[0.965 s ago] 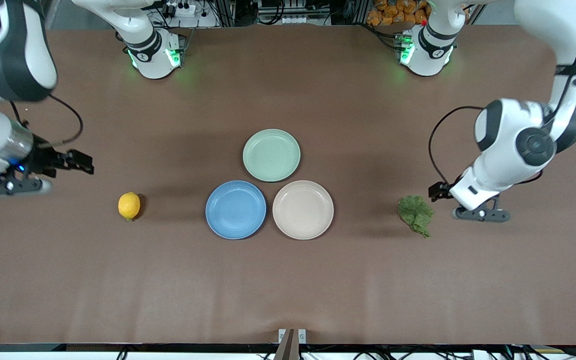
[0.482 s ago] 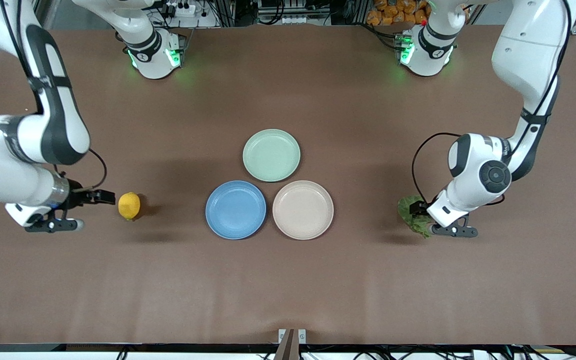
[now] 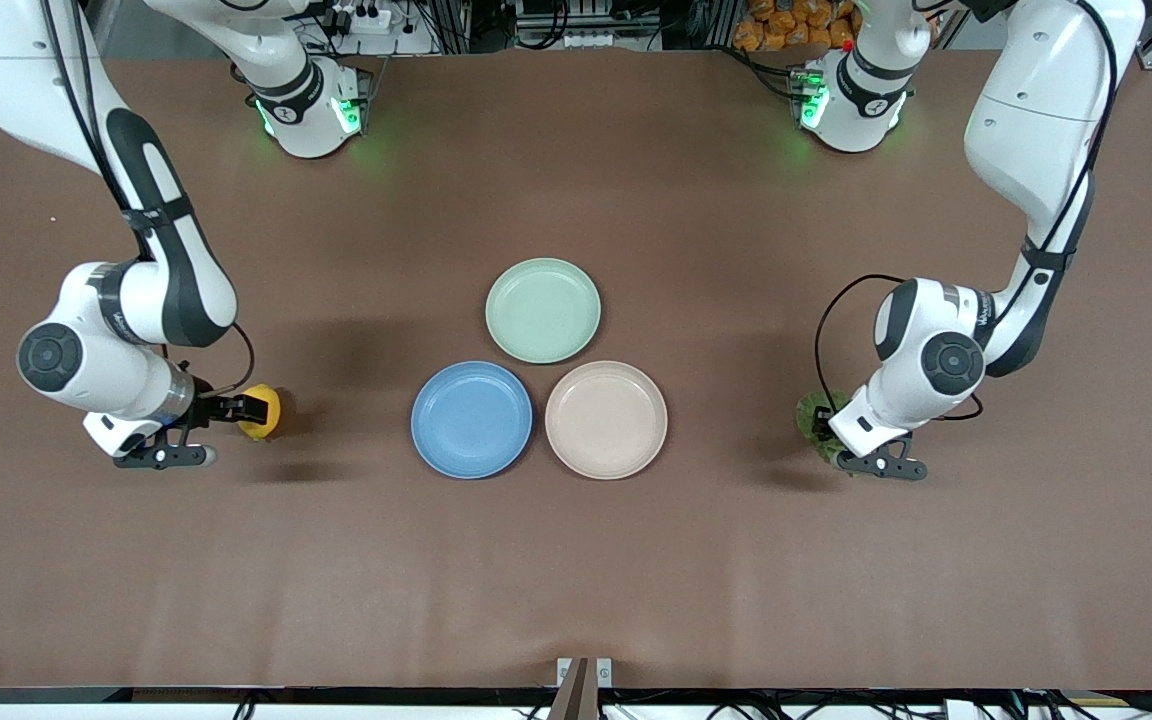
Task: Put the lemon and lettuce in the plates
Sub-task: 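Reach the right gripper to the lemon while the left gripper reaches the lettuce, then grasp the lemon with the right gripper while the left gripper grasps the lettuce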
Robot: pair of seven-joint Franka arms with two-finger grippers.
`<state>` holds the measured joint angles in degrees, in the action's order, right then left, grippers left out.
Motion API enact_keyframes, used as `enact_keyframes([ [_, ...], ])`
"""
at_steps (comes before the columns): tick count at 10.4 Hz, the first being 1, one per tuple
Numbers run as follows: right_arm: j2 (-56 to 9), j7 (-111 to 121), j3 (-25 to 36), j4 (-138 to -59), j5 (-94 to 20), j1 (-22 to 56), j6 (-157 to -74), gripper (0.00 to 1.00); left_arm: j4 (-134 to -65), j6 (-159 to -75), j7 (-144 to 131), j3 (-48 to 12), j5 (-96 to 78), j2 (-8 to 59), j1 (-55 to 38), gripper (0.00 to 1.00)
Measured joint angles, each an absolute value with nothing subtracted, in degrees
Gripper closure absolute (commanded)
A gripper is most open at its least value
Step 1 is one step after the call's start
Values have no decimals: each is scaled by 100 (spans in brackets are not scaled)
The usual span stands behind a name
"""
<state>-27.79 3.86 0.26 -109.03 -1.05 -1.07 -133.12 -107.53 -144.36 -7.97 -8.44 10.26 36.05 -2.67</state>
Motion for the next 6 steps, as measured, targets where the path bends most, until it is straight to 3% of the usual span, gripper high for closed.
enact_keyframes([
  [5,-3131,386,20,-10910,-105,-107,-13417,0,-10585,-14385,-1213,-828,1224,3600,-384,100],
  [6,-3168,386,18,-10909,-105,-107,-13421,8,-10529,-14263,-1239,-836,1224,3551,-393,100],
])
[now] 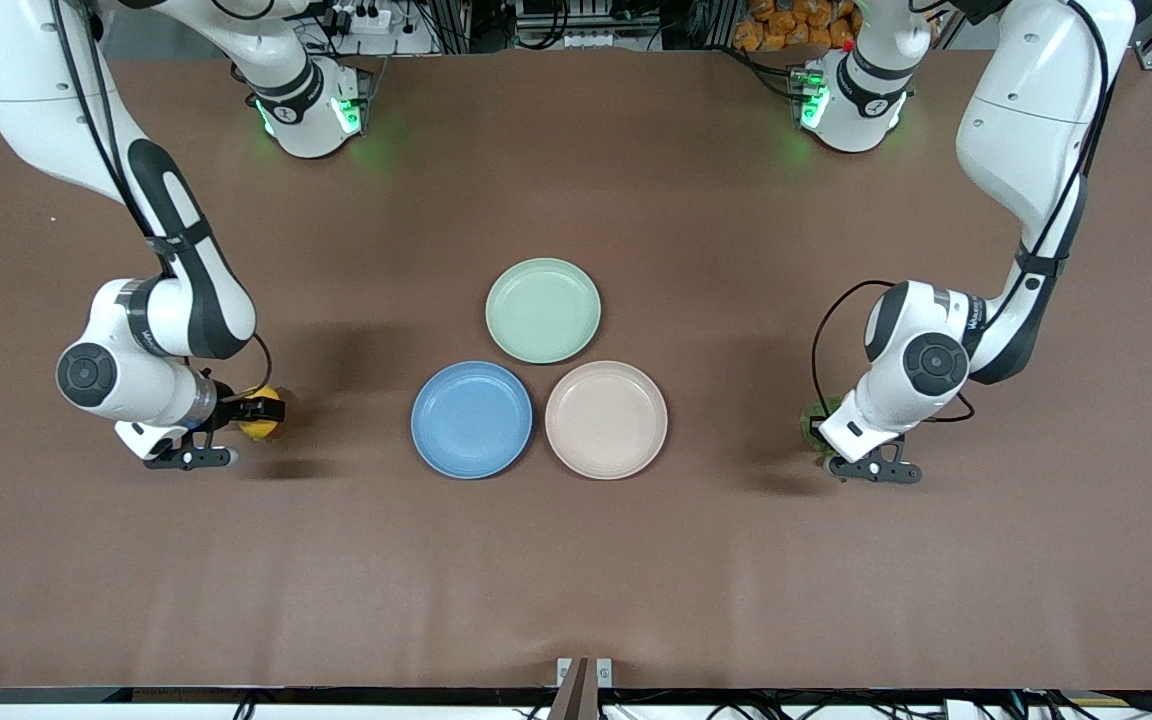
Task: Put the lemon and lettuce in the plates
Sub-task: 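Grasp the lemon with the right gripper while the left gripper grasps the lettuce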
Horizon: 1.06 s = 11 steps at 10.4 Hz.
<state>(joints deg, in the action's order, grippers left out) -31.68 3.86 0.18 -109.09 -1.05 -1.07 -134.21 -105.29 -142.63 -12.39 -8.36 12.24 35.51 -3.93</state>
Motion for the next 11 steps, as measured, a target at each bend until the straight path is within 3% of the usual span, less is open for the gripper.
enact_keyframes([
  [3,-3204,409,4,-10908,-105,-105,-13421,100,-10365,-13452,-1788,-872,1228,3088,-702,100],
  [5,-3194,456,-71,-10792,-105,-100,-13223,100,-10206,-12902,-2276,-887,1228,2792,-1045,100],
  [9,-2972,307,-397,-9167,-634,-36,-10918,100,-9841,-12654,-3761,-1123,1148,2756,-1651,100],
  [11,-2933,-459,-509,-8741,-1020,418,-10790,100,-9528,-12653,-4342,-1171,905,2980,-2027,100],
])
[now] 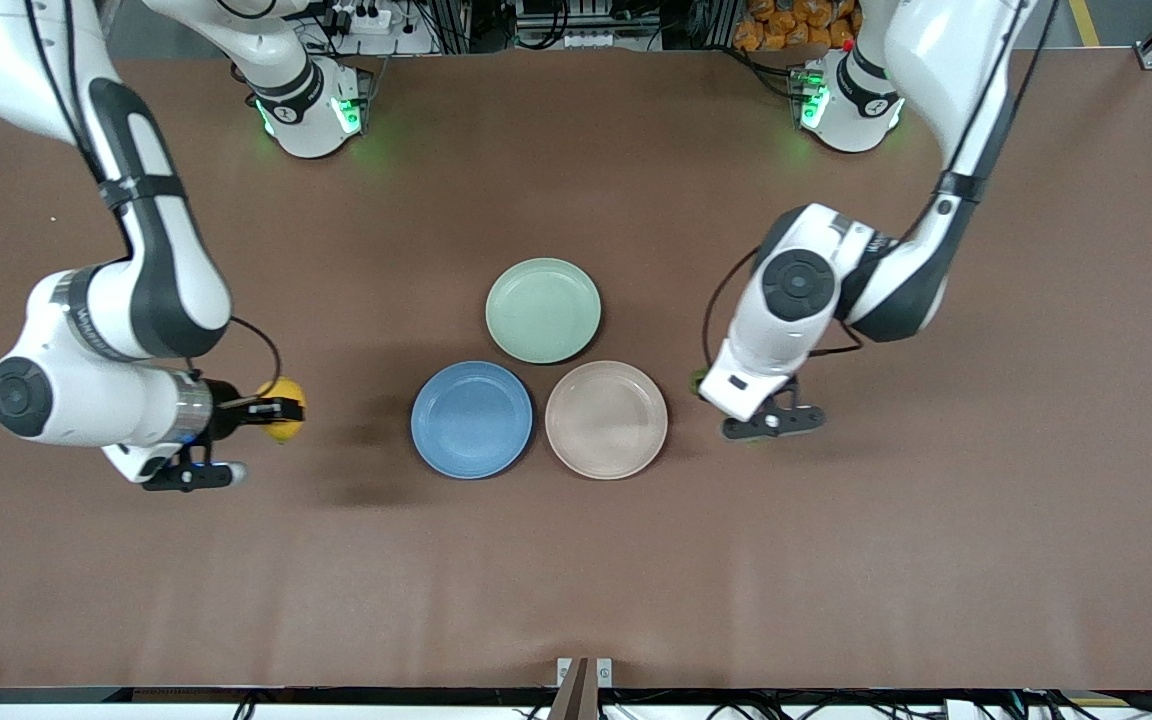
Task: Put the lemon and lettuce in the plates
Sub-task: 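Lower the lemon onto the blue plate while the left gripper lowers lettuce onto beige plate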
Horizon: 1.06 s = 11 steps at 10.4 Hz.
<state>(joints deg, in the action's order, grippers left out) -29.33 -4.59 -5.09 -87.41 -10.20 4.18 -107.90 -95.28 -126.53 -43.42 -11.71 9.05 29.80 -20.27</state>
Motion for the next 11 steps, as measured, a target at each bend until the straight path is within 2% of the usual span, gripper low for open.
enact_keyframes([
  [3,-3180,-1973,-532,-8722,-1274,1512,-11788,100,-8991,-12679,-5074,-1181,678,3671,-2528,100],
  [5,-3575,-2651,-525,-8731,-1302,1898,-12381,100,-8824,-12831,-5476,-1182,676,4046,-2733,100],
  [6,-3745,-2747,-514,-8730,-1302,1922,-12538,100,-8797,-12904,-5645,-1182,676,4148,-2808,38],
  [7,-3849,-2749,-468,-8727,-1302,1885,-12579,100,-8771,-12957,-5743,-1182,675,4206,-2858,0],
  [11,-4089,-2731,-445,-8727,-1308,1776,-12802,100,-8500,-13077,-5784,-1159,671,4105,-2826,0],
])
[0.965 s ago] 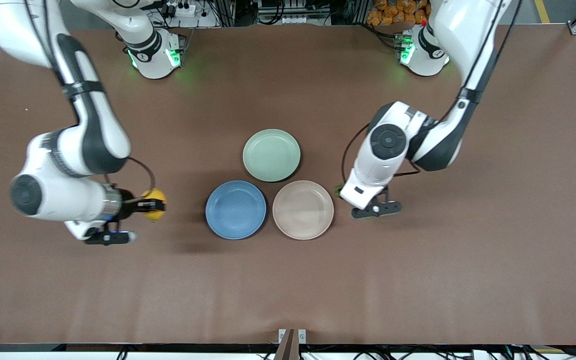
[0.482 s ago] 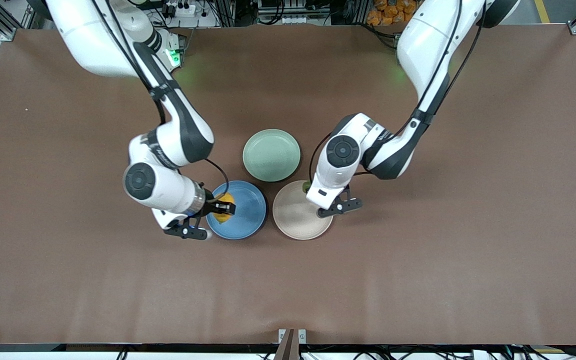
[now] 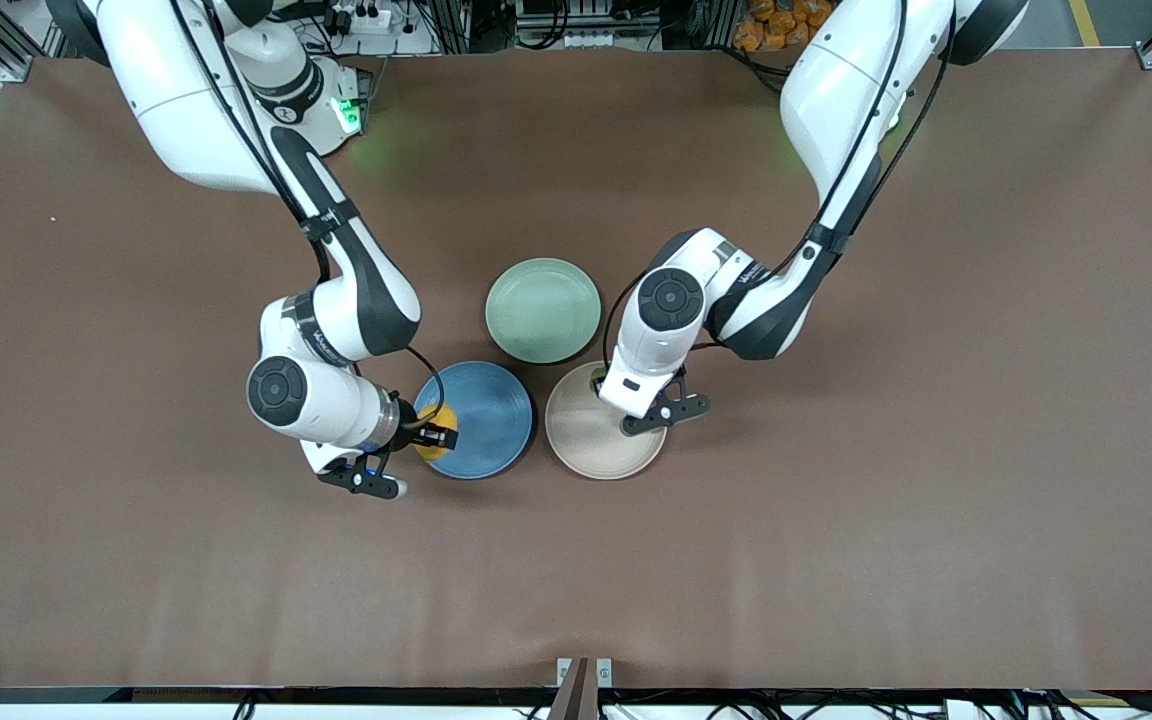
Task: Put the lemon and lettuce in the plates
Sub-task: 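Lower the lemon onto the blue plate while the left gripper lowers lettuce onto beige plate, then open both grippers and draw both arms back from the plates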
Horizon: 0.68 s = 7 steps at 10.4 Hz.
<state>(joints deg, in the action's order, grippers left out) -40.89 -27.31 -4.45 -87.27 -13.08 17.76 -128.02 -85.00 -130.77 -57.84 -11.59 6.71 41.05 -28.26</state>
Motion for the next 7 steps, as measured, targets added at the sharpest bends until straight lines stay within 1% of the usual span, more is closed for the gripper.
enact_keyframes([
  [1,-4154,-2733,-457,-8728,-1312,1818,-12836,100,-8397,-12876,-5633,-1141,671,3880,-2726,0],
  [2,-4219,-2751,-467,-8728,-1316,1869,-12865,82,-8339,-12531,-5376,-1130,671,3537,-2593,0],
  [3,-4266,-2762,-467,-8727,-1319,1897,-12877,36,-8316,-12112,-5037,-1117,671,3152,-2462,0],
  [4,-4282,-2768,-465,-8727,-1324,1901,-12878,0,-8309,-11591,-4568,-1099,671,2755,-2304,0],
  [7,-4271,-2819,-459,-8675,-1328,1896,-12878,0,-8310,-10285,-3157,-1101,666,1769,-1650,0],
])
